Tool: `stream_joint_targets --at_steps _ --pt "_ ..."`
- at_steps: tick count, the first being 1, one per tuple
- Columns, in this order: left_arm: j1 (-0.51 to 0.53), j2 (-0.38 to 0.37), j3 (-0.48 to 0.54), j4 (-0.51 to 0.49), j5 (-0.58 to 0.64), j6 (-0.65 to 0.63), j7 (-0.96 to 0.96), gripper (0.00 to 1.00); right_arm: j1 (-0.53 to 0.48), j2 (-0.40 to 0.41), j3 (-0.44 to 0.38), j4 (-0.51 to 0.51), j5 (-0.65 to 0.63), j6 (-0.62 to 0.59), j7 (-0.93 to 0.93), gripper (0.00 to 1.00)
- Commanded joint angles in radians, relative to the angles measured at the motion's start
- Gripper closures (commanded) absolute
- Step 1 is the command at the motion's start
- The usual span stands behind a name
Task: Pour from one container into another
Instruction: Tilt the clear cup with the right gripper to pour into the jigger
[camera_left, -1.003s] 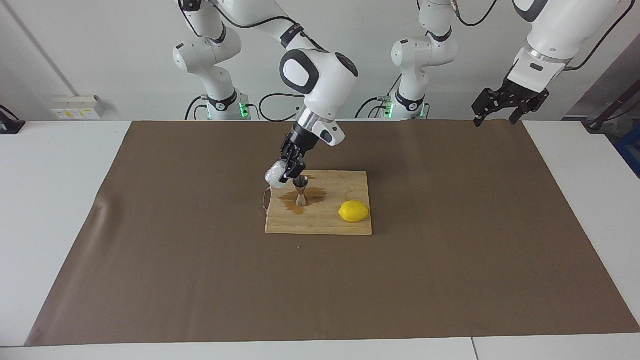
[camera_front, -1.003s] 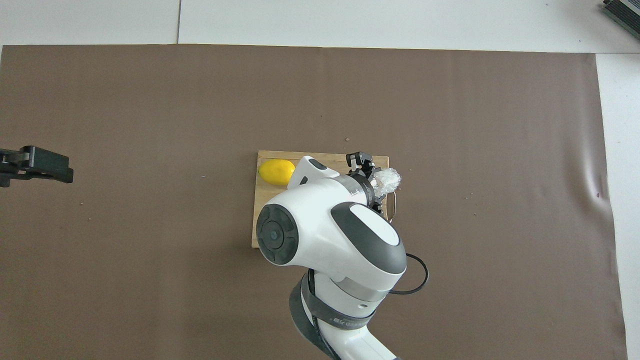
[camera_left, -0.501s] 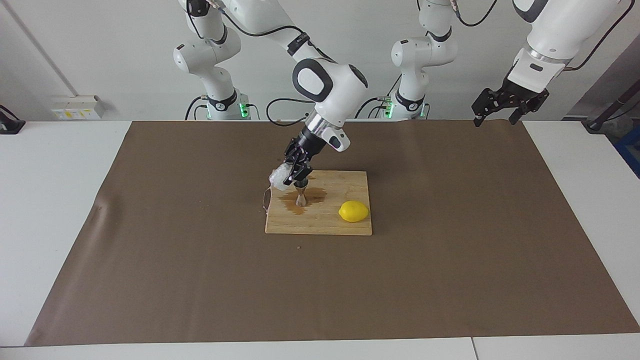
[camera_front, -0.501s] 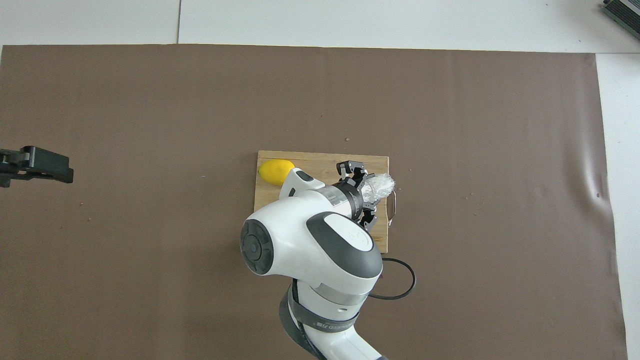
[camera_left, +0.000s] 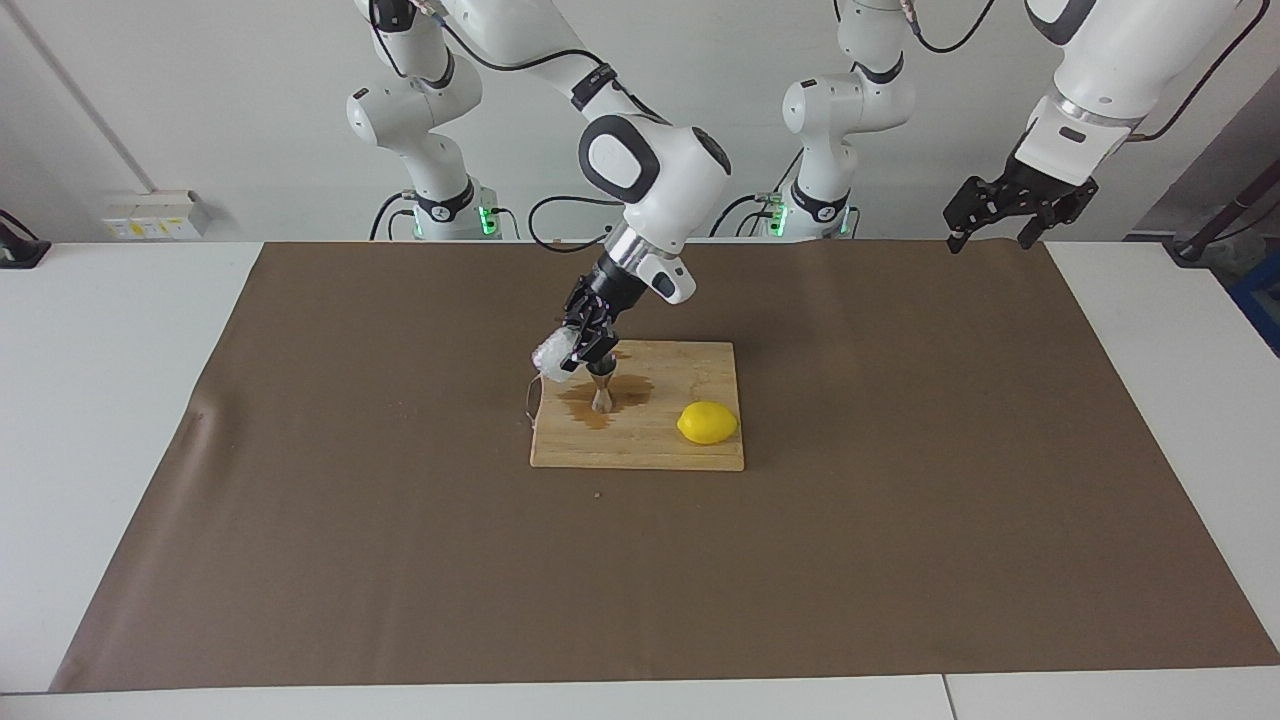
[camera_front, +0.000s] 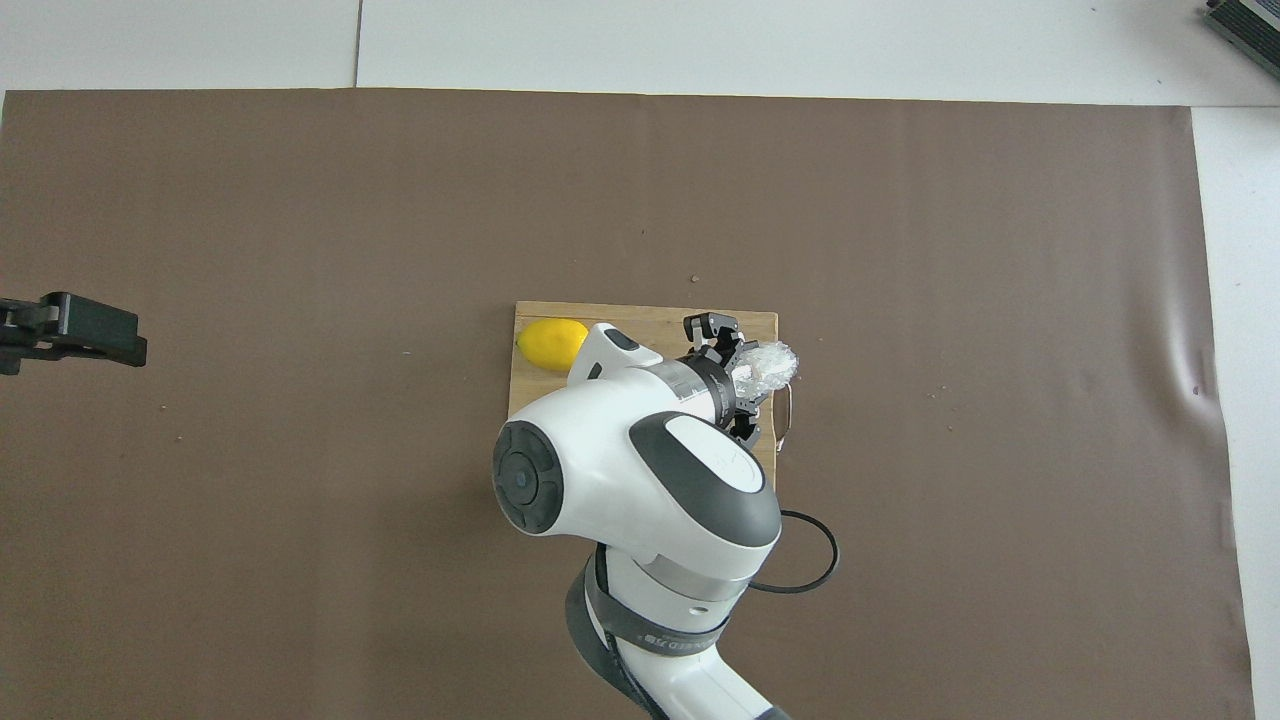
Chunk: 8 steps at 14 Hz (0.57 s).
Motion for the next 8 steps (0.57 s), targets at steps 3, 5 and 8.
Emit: stream_joint_targets --at_steps 3,5,8 --pt "0.003 -0.033 0.000 -0.036 0.009 0.005 0.005 0.00 -0.030 -0.061 0.008 0.001 0.103 -0.003 -0.001 1.00" --pt "0.003 -0.033 0.000 -0.036 0.011 0.005 0.006 0.00 -0.053 -0.062 0.008 0.003 0.140 0.016 -0.005 1.00" --pt "0.003 -0.031 0.000 -0.036 0.009 0.005 0.005 0.00 -0.090 -0.068 0.008 0.001 0.223 0.046 -0.056 1.00"
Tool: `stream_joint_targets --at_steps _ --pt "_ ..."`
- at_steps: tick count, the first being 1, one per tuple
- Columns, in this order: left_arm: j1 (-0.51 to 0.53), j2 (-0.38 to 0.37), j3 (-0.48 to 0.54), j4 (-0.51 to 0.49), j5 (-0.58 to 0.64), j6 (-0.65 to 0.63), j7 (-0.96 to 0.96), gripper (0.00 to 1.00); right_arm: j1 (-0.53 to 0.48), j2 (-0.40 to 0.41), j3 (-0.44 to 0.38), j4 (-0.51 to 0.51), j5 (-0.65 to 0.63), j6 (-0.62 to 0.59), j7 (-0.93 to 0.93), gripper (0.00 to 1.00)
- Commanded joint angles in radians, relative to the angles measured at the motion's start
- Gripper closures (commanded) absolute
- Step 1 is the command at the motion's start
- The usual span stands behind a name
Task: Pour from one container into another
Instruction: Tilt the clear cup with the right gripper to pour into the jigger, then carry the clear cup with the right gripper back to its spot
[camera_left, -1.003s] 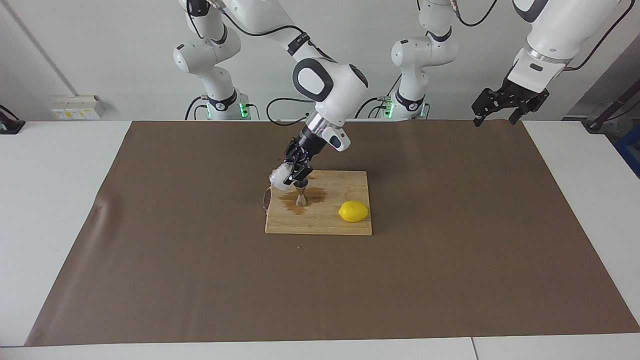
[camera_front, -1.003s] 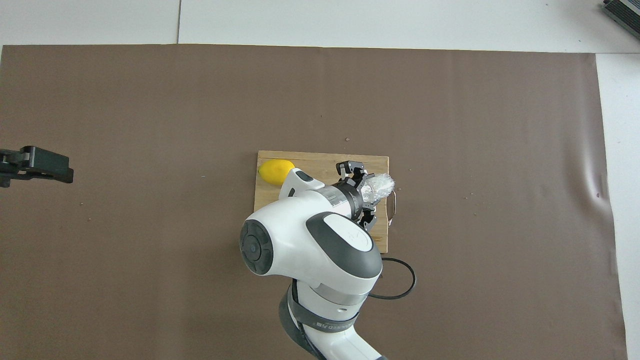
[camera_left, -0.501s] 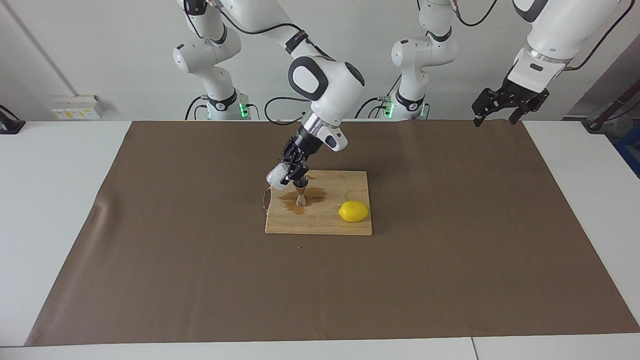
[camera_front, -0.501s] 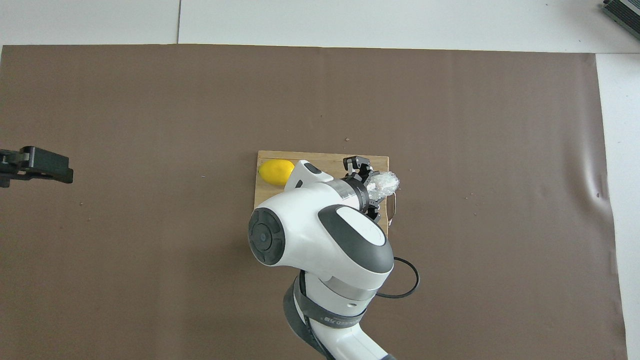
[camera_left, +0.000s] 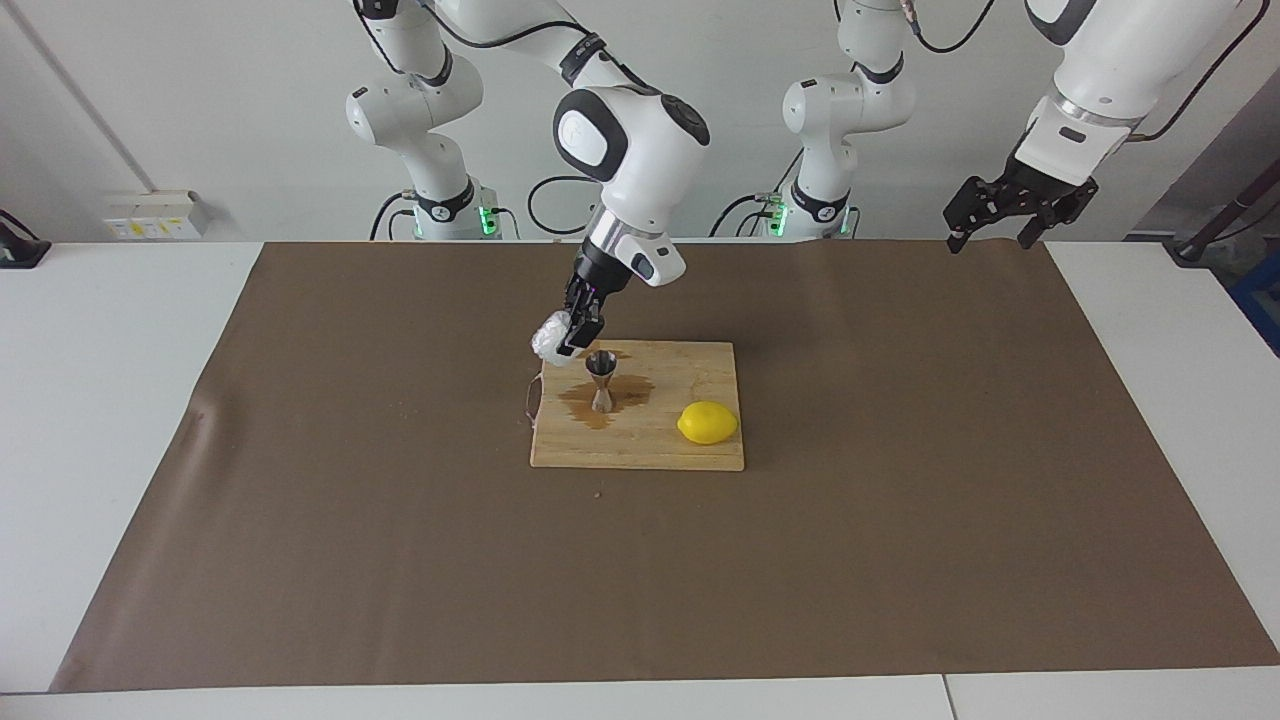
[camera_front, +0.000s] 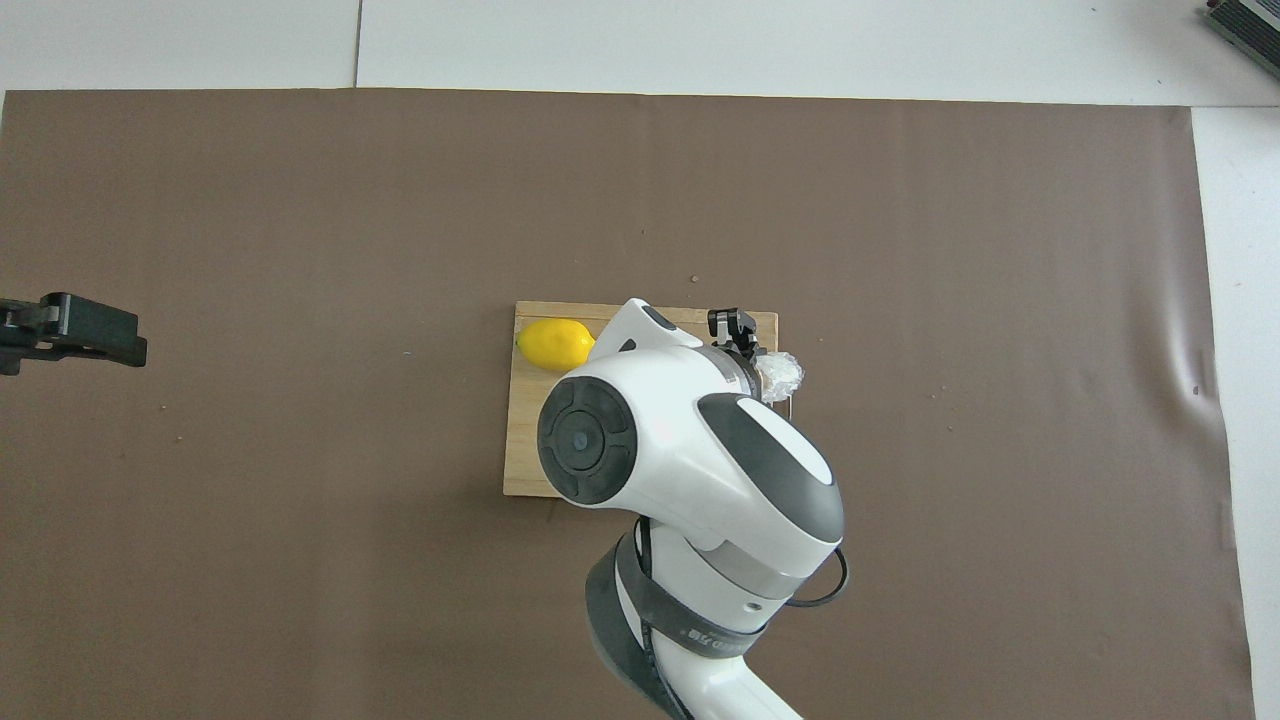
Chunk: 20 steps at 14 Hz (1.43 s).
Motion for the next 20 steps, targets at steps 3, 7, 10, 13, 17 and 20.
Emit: stream_joint_targets --at_steps 3,7,10,13,17,20 --pt "0.003 -0.033 0.000 -0.035 0.009 0.005 0.005 0.00 -0.055 -0.013 0.008 -0.003 0.078 0.039 -0.056 1.00" --pt "0.003 -0.033 0.000 -0.035 0.011 0.005 0.005 0.00 -0.128 -0.011 0.008 -0.020 0.159 0.061 -0.145 1.00" --pt "0.003 -0.033 0.000 -0.035 0.009 0.005 0.005 0.00 -0.183 -0.014 0.008 -0.055 0.223 0.078 -0.198 1.00" --pt "0.003 -0.033 0.000 -0.035 0.009 0.005 0.005 0.00 -0.288 -0.028 0.008 -0.121 0.329 0.120 -0.350 1.00" --pt "0.003 -0.033 0.000 -0.035 0.011 0.005 0.005 0.00 -0.429 -0.056 0.008 -0.257 0.487 0.287 -0.589 1.00" --pt "0.003 -0.033 0.000 -0.035 0.011 0.005 0.005 0.00 -0.518 -0.088 0.006 -0.377 0.572 0.386 -0.763 1.00"
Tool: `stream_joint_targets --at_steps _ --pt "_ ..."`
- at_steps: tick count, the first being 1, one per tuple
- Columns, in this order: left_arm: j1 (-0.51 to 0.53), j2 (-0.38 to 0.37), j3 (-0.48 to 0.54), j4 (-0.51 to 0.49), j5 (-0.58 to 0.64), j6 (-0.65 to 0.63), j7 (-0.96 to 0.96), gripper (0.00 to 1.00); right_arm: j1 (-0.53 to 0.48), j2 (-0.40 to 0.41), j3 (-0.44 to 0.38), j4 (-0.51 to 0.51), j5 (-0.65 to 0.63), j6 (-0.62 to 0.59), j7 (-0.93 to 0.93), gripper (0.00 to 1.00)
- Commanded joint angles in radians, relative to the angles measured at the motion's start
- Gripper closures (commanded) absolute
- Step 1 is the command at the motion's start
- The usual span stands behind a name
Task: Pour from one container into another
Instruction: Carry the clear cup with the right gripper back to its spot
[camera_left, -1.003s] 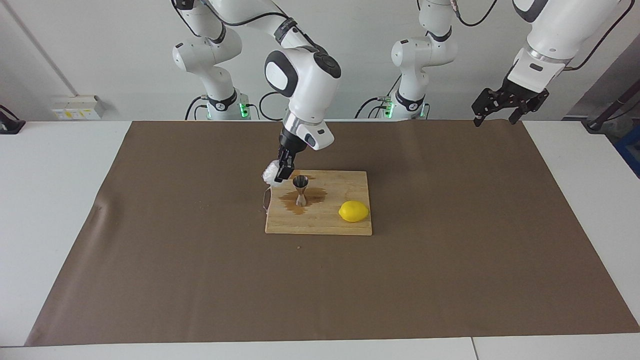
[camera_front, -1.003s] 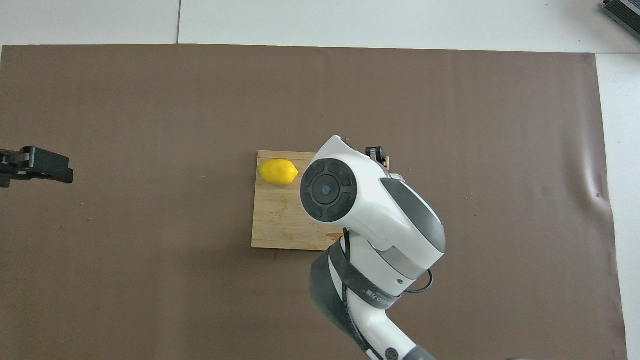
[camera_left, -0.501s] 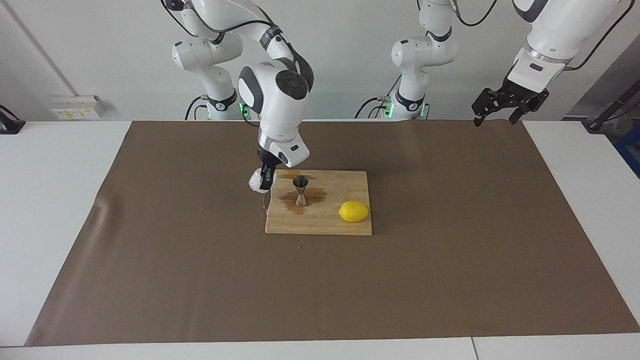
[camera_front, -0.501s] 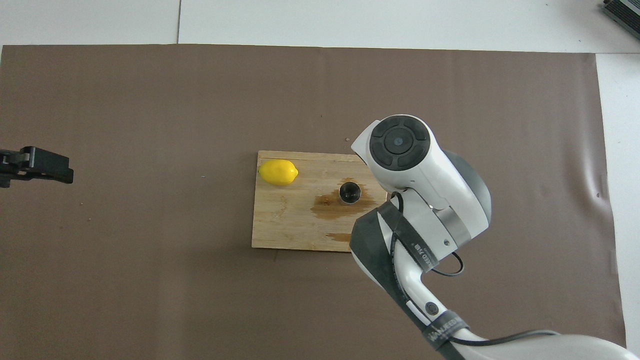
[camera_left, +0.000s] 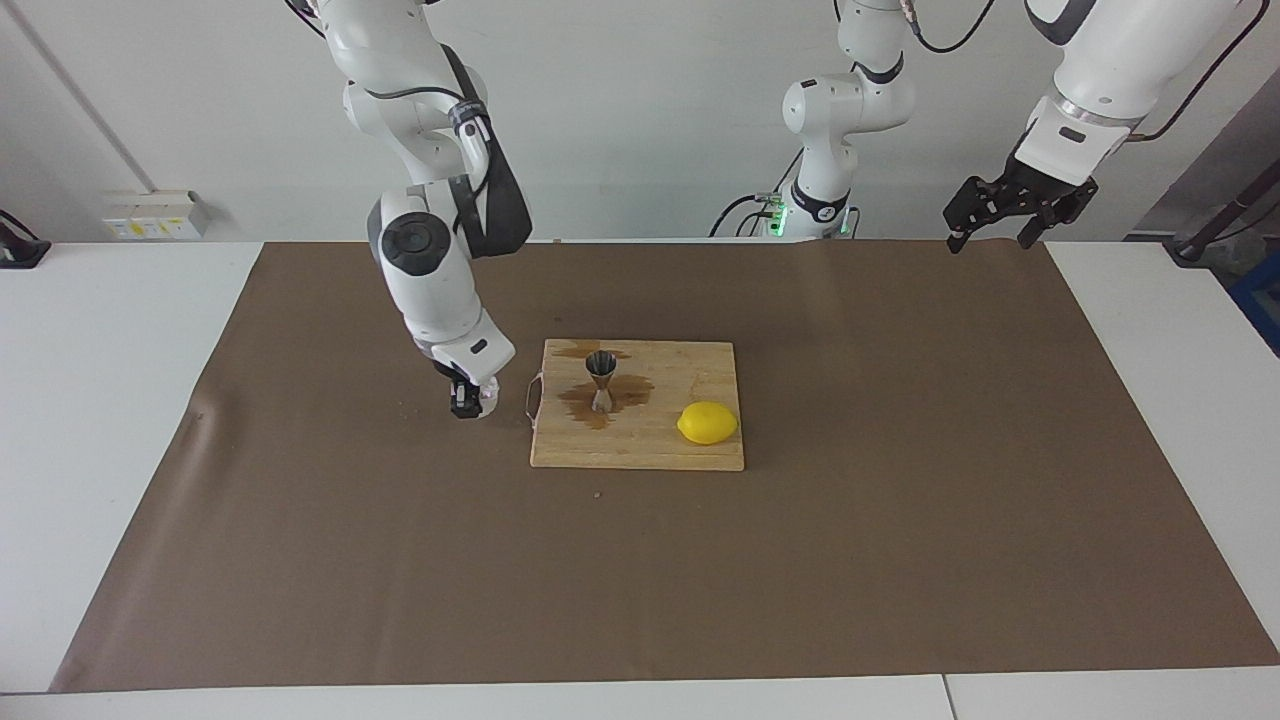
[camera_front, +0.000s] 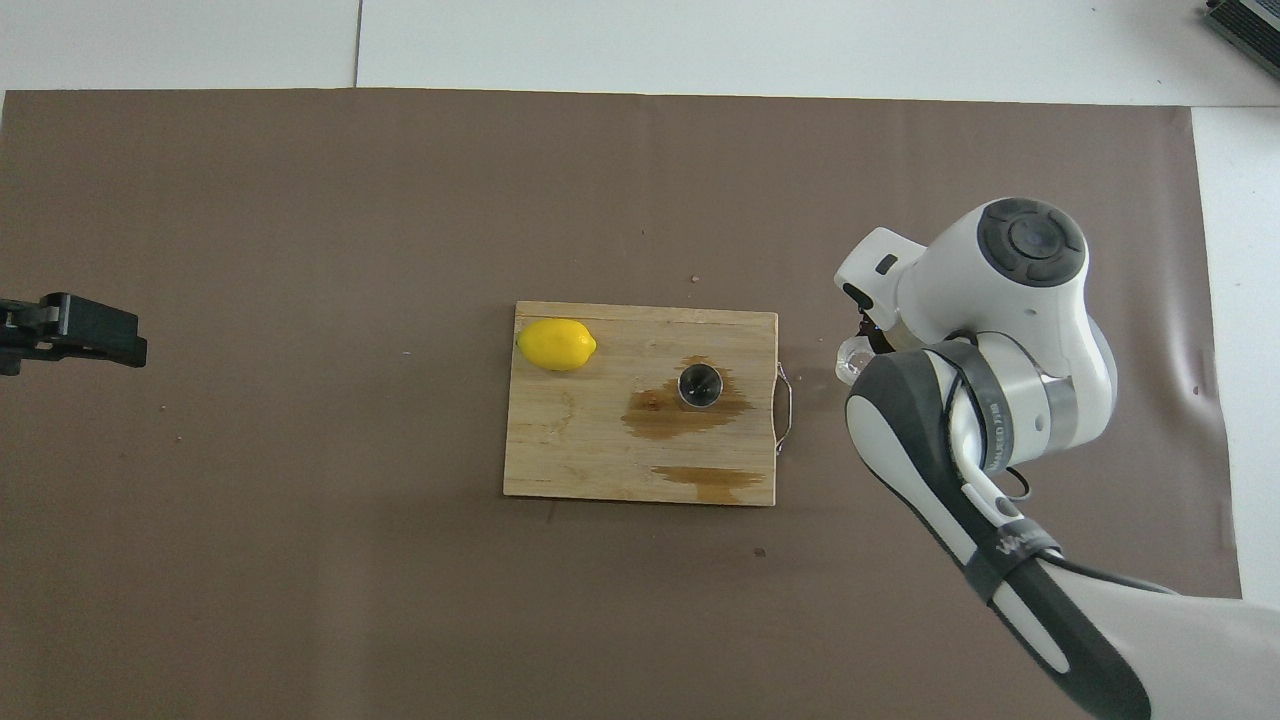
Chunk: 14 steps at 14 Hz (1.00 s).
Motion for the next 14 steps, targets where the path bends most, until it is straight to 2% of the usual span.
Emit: stream_joint_targets --at_steps 1,3,8,9,10,11,12,14 --pt "0.003 -0.030 0.000 -0.034 0.011 0.005 0.005 0.00 -0.083 -0.078 0.014 -0.155 0.055 0.107 -0.128 1.00" --pt "0.003 -0.032 0.000 -0.034 0.011 0.005 0.006 0.00 -0.134 -0.086 0.012 -0.192 0.106 0.133 -0.218 1.00" --pt "0.003 -0.032 0.000 -0.034 0.011 0.005 0.005 0.00 -0.217 -0.101 0.012 -0.248 0.110 0.156 -0.303 0.99" --pt "0.003 -0.032 0.000 -0.034 0.011 0.005 0.007 0.00 -0.223 -0.104 0.012 -0.258 0.110 0.156 -0.306 0.94" --pt "0.003 -0.032 0.000 -0.034 0.009 0.005 0.006 0.00 -0.240 -0.109 0.012 -0.267 0.110 0.158 -0.309 0.81" --pt "0.003 -0.032 0.000 -0.034 0.011 0.005 0.005 0.00 -0.246 -0.112 0.012 -0.267 0.110 0.156 -0.317 0.28" --pt "0.003 -0.032 0.000 -0.034 0.009 0.005 0.005 0.00 -0.250 -0.109 0.012 -0.265 0.110 0.155 -0.338 0.00" --pt "0.003 -0.032 0.000 -0.034 0.011 0.005 0.005 0.00 -0.261 -0.112 0.012 -0.256 0.110 0.141 -0.340 0.00"
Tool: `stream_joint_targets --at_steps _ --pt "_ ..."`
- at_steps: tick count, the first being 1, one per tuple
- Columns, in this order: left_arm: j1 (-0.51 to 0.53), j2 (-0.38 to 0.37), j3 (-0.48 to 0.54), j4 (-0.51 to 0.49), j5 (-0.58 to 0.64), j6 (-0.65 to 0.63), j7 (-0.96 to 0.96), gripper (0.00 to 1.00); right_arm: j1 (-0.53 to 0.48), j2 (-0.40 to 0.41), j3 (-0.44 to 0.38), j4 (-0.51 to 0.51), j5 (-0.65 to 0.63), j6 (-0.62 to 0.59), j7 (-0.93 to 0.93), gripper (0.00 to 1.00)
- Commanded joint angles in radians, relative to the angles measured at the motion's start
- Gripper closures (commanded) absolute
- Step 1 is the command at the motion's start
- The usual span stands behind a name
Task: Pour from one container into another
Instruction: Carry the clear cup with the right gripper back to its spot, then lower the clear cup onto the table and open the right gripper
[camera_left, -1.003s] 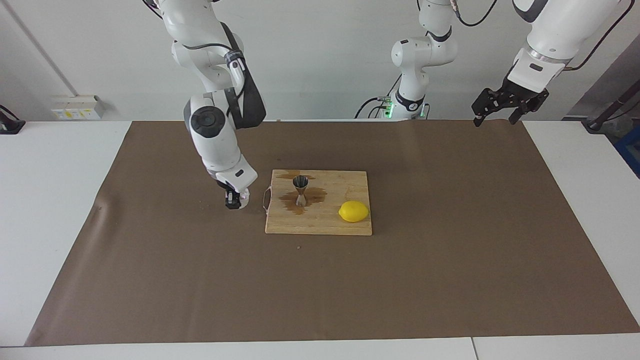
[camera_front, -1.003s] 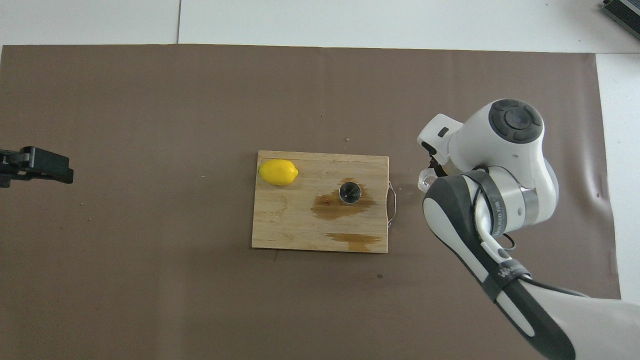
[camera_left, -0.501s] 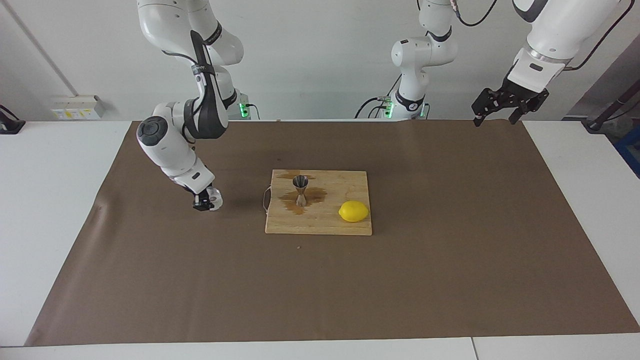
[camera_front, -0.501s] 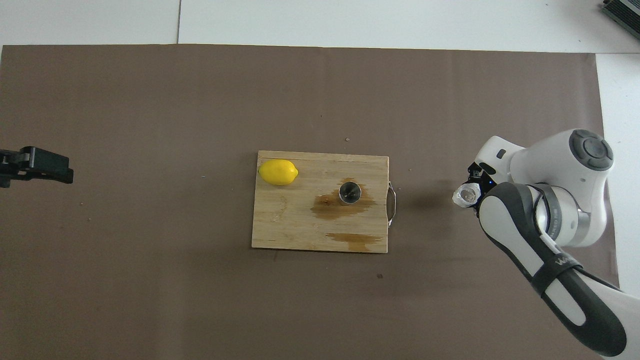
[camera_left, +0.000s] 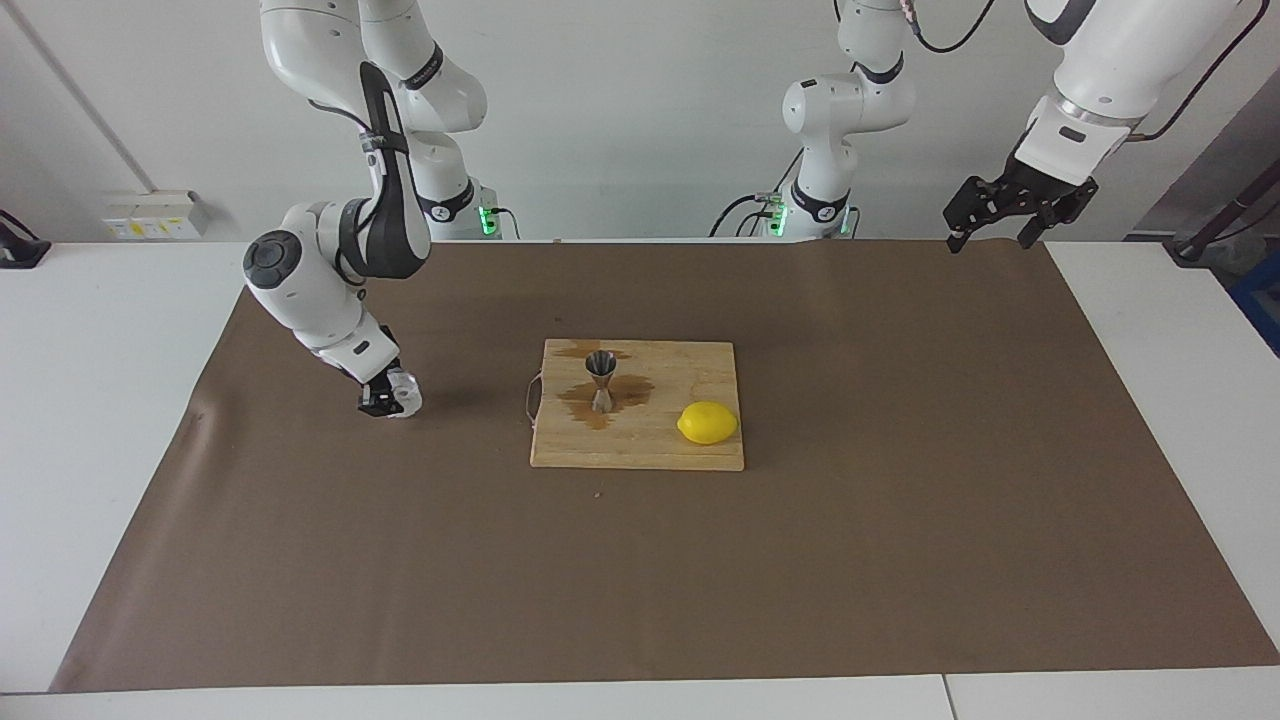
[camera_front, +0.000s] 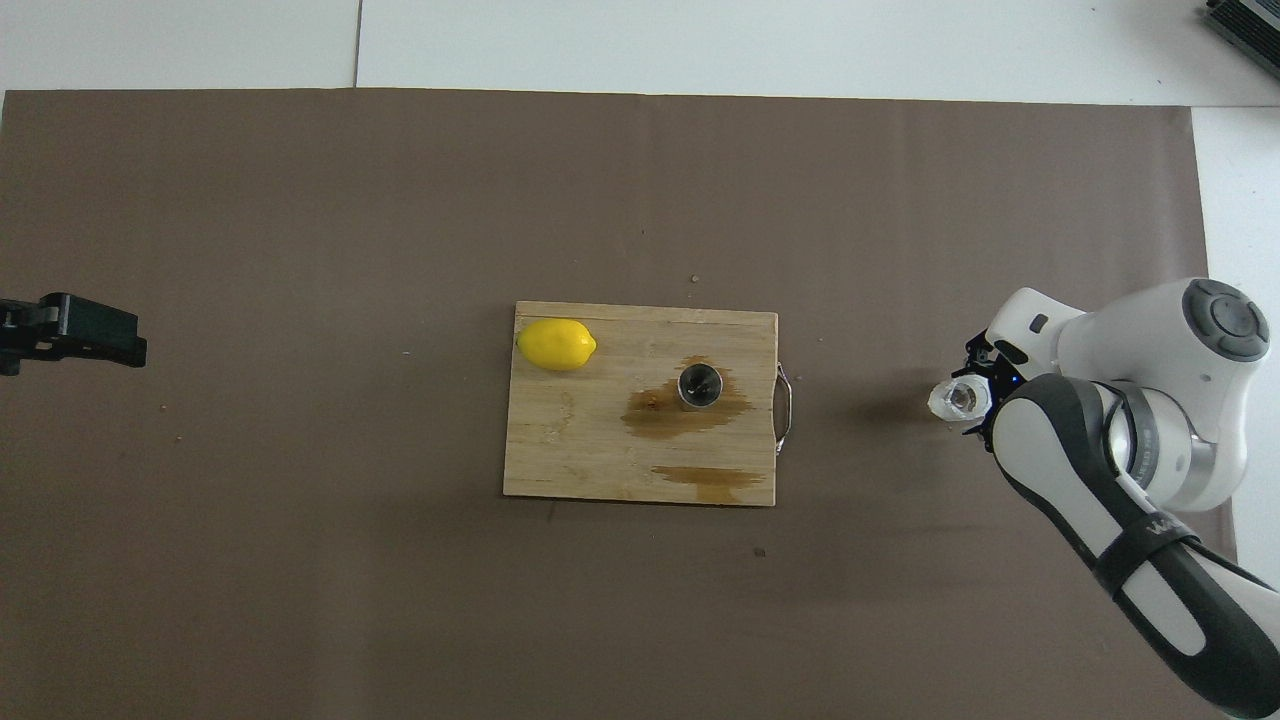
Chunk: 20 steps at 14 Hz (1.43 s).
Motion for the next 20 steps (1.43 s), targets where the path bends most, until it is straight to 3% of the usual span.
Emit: stream_joint_targets --at_steps 1,8,11,17,20 --pt "0.003 -0.032 0.000 -0.034 0.009 0.005 0.005 0.00 -0.025 -0.037 0.013 -0.017 0.030 -0.002 -0.033 0.00" --pt "0.003 -0.032 0.000 -0.034 0.009 0.005 0.005 0.00 0.006 -0.134 0.018 0.108 0.030 -0.087 0.270 0.00" --pt "0.003 -0.032 0.000 -0.034 0.011 0.005 0.005 0.00 0.024 -0.129 0.018 0.236 0.030 -0.102 0.382 0.00" --pt "0.003 -0.032 0.000 -0.034 0.011 0.005 0.005 0.00 0.067 -0.134 0.022 0.380 0.012 -0.153 0.922 0.00" --pt "0.003 -0.032 0.000 -0.034 0.011 0.005 0.005 0.00 0.081 -0.134 0.027 0.403 -0.020 -0.160 1.273 0.00"
